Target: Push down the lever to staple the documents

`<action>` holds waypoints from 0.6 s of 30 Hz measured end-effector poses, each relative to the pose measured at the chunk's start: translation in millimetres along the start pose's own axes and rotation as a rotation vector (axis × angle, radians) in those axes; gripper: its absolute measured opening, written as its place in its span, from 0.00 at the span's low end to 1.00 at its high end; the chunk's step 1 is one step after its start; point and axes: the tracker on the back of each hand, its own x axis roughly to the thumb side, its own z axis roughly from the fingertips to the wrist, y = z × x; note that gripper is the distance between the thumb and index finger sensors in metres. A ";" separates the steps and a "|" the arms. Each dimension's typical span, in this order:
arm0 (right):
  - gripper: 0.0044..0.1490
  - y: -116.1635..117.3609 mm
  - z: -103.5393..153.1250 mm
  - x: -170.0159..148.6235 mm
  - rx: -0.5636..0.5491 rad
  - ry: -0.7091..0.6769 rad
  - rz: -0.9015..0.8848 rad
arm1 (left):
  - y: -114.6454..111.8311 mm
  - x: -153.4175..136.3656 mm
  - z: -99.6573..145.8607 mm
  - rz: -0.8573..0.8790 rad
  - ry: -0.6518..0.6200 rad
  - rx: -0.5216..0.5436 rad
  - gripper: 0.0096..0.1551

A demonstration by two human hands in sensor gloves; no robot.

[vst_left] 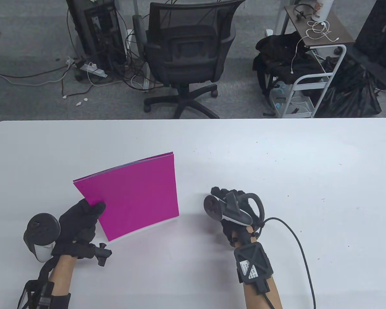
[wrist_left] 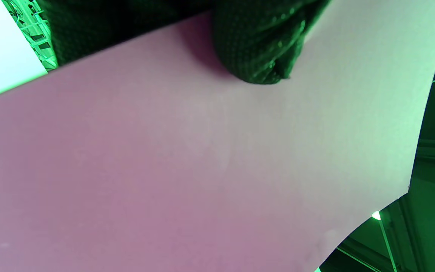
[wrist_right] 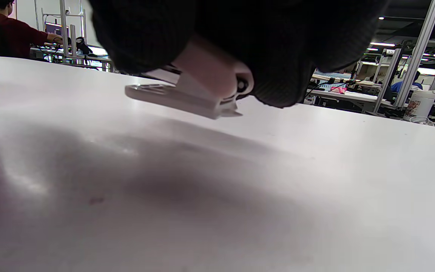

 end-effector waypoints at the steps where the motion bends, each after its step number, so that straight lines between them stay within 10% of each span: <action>1: 0.40 1.8 -0.7 -0.4 0.004 0.001 -0.008 | -0.2 -0.2 0.0 0.000 0.001 0.000 0.21; 18: 0.40 11.3 -5.7 -2.6 0.041 0.012 -0.006 | -0.9 -1.4 1.4 0.012 0.008 0.000 0.21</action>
